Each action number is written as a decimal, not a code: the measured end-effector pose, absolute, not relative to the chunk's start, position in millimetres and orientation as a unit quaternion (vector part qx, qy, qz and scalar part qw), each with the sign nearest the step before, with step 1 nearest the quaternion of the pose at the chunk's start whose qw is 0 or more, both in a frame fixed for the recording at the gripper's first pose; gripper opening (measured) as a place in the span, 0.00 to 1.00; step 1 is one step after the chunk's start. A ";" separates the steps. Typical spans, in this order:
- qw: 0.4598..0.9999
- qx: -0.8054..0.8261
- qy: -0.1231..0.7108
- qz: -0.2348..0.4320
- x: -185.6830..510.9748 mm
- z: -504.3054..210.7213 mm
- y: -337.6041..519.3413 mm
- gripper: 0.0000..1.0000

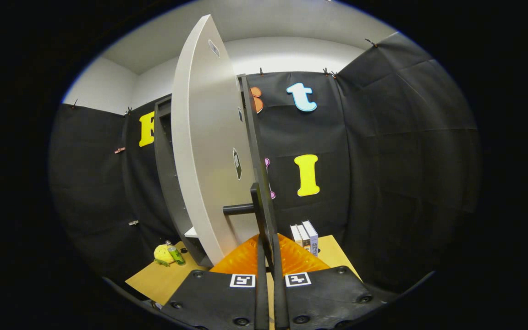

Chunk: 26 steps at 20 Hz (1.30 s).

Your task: Open the shoe cabinet door, grab the shoes and put them into the shoe cabinet, then close the shoe cabinet door.

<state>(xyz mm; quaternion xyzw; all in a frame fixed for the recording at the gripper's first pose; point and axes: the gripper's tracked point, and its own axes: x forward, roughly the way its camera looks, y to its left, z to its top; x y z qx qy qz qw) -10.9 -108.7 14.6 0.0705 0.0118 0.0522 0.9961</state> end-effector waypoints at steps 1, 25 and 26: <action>0.996 0.070 0.009 0.048 -13.7 14.6 -110.1 0.10; 0.977 0.027 0.182 0.105 -122.4 -116.1 25.7 0.95; 0.974 0.025 0.193 0.116 -117.6 -128.7 37.1 0.95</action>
